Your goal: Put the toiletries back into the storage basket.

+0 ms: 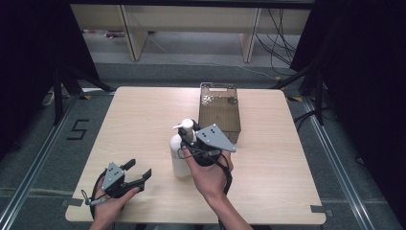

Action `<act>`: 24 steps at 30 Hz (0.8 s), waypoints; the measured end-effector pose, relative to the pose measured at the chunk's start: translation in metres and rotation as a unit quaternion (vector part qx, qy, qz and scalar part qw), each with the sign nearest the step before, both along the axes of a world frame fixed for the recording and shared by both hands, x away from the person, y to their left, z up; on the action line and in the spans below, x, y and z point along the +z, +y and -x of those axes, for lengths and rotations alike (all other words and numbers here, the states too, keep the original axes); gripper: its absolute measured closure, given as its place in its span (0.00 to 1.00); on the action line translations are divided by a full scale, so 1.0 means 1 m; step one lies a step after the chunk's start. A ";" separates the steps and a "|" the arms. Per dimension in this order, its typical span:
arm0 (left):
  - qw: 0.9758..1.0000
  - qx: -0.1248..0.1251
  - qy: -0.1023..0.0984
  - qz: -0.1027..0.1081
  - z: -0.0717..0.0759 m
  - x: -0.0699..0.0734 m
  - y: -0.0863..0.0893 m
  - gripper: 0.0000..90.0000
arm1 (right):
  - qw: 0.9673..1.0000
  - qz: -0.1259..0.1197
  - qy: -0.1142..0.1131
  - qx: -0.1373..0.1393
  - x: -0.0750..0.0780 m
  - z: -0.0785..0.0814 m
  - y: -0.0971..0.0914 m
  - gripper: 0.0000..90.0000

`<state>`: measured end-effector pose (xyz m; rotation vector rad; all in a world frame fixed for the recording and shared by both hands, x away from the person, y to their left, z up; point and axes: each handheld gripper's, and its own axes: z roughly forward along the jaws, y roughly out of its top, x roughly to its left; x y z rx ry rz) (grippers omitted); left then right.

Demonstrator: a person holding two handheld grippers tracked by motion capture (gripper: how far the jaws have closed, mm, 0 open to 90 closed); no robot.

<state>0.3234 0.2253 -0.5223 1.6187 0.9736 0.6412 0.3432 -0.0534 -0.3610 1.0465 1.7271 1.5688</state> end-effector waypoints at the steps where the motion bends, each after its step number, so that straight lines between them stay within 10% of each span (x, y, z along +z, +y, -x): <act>1: 1.000 -0.002 -0.003 0.000 -0.001 0.000 0.000 0.26 | 1.000 -0.003 0.004 -0.004 0.001 0.001 -0.001 0.67; 24: 1.000 0.001 -0.010 0.009 -0.004 -0.001 0.000 0.27 | 0.996 -0.016 -0.026 -0.085 0.024 -0.010 -0.050 0.67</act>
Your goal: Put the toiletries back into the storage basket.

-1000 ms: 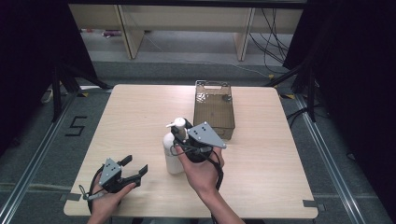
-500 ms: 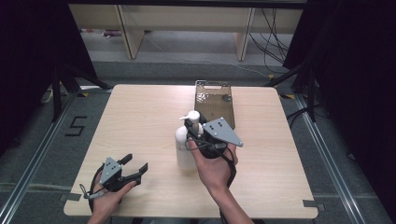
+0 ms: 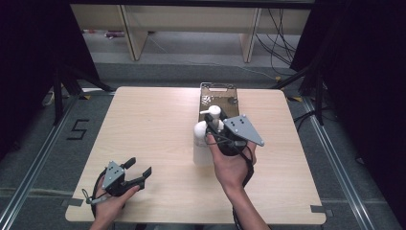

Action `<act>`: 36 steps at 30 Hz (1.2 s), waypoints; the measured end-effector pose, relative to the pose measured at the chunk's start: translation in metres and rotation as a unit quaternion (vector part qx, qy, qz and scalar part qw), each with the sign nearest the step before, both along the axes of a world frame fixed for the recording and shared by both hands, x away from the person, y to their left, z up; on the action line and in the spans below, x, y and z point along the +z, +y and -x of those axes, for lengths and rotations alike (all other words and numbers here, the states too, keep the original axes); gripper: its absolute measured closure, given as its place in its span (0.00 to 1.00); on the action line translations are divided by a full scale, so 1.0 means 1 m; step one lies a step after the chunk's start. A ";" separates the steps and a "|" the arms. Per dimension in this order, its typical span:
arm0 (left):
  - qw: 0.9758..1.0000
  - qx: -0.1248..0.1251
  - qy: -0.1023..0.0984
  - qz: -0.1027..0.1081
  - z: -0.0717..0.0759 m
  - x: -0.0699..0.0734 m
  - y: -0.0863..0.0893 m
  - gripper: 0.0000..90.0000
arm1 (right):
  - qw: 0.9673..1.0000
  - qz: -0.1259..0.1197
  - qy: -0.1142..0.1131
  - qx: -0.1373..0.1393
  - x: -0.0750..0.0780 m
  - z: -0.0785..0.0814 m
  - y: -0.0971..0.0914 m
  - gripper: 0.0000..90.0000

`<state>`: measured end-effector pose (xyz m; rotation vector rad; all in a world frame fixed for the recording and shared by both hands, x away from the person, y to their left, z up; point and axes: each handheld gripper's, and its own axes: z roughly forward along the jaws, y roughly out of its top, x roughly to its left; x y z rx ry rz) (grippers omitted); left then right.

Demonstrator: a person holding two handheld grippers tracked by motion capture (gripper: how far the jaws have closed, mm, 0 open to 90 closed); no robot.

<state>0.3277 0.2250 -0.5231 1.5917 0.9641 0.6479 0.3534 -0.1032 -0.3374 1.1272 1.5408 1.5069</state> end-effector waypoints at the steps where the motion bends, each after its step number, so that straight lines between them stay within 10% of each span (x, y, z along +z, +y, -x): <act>1: 1.000 0.003 0.005 -0.004 0.001 0.001 0.000 0.27 | 1.000 -0.004 0.001 -0.001 0.001 -0.001 -0.002 0.67; 36: 1.000 0.002 0.003 -0.005 0.001 0.001 -0.003 0.27 | 0.999 -0.003 -0.024 -0.048 0.028 -0.033 -0.028 0.67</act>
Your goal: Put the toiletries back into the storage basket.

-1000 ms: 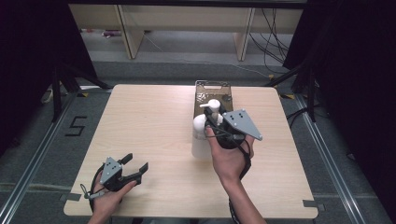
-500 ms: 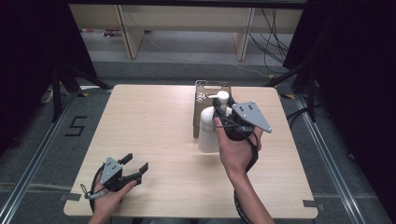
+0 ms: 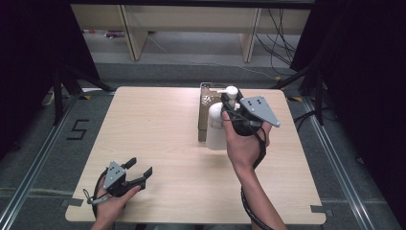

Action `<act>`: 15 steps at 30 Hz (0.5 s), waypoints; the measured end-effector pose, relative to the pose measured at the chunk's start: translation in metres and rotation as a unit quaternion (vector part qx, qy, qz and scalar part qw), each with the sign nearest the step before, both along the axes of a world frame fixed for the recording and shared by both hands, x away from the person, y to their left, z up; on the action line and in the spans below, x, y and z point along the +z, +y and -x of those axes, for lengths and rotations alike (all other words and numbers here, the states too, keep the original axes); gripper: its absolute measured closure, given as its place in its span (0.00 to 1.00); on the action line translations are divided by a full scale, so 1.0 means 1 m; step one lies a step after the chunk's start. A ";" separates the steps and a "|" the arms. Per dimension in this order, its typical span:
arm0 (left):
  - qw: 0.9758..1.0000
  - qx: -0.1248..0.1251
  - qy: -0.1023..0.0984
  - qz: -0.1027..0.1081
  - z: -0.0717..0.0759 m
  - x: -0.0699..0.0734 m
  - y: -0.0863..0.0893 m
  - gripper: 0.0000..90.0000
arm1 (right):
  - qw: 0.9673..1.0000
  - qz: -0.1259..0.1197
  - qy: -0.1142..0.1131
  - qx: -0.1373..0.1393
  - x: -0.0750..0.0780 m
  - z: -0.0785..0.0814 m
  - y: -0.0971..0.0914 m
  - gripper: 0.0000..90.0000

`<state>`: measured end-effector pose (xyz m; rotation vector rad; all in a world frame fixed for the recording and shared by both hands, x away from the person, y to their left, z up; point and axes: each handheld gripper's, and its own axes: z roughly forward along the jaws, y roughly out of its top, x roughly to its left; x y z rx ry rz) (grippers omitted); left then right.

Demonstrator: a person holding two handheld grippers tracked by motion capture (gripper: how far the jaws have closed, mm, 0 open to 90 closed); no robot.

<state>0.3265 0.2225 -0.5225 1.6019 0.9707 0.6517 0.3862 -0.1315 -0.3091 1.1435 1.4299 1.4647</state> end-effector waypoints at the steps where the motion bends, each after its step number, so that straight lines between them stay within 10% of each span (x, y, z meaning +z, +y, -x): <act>1: 1.000 -0.001 0.000 0.002 0.000 0.000 0.000 0.27 | 1.000 0.001 0.001 -0.002 0.001 -0.001 0.000 0.67; 15: 1.000 -0.003 0.000 0.005 0.000 0.000 -0.001 0.27 | 1.000 -0.001 -0.016 -0.008 0.012 -0.017 0.007 0.67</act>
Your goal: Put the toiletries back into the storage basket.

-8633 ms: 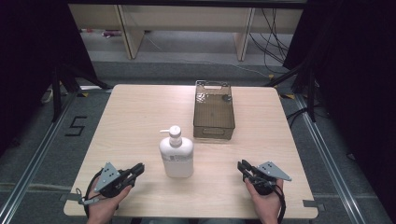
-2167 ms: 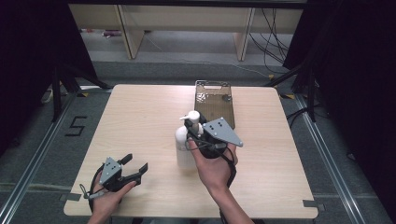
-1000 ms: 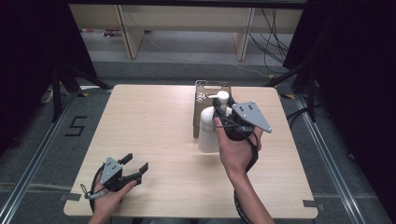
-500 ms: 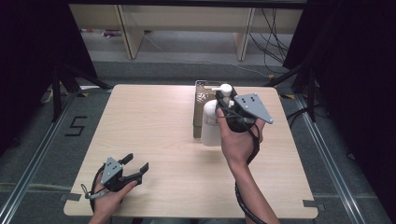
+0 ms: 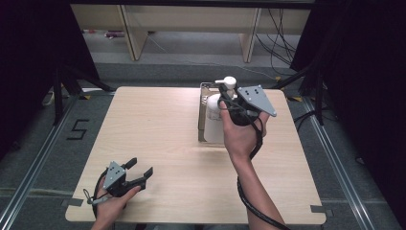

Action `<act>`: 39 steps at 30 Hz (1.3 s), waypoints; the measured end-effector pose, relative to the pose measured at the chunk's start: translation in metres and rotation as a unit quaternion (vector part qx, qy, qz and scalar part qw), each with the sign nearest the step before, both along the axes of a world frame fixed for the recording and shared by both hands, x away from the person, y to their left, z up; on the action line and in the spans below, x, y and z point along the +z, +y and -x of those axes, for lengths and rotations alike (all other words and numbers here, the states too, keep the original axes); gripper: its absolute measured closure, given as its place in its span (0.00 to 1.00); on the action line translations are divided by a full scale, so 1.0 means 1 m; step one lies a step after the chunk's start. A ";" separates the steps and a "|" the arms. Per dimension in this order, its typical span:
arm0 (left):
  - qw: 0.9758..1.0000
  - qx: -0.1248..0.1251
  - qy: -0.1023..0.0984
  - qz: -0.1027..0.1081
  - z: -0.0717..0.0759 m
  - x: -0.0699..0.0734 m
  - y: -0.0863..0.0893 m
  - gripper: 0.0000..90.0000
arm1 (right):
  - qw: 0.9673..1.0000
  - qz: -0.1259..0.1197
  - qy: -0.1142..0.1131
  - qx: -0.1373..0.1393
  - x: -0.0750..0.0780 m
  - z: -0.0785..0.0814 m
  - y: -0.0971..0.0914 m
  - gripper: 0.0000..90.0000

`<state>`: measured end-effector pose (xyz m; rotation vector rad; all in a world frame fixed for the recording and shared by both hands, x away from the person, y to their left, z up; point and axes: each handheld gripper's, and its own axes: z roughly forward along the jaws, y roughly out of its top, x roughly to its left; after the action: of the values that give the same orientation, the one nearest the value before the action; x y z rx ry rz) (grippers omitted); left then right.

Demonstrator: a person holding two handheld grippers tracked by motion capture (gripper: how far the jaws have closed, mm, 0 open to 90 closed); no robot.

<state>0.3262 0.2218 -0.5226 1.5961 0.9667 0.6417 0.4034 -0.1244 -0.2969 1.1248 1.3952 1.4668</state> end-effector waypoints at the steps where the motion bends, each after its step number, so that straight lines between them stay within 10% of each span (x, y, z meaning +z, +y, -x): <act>1: 1.000 0.000 0.001 0.000 0.000 0.000 0.000 0.27 | 1.000 0.004 0.001 -0.002 0.000 -0.001 0.000 0.67; 39: 1.000 0.006 0.002 0.002 0.000 0.000 0.000 0.27 | 1.000 0.003 -0.005 -0.006 0.013 -0.034 0.012 0.67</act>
<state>0.3260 0.2221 -0.5225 1.5897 0.9816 0.6442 0.4372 -0.1129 -0.2836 1.1192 1.3830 1.4556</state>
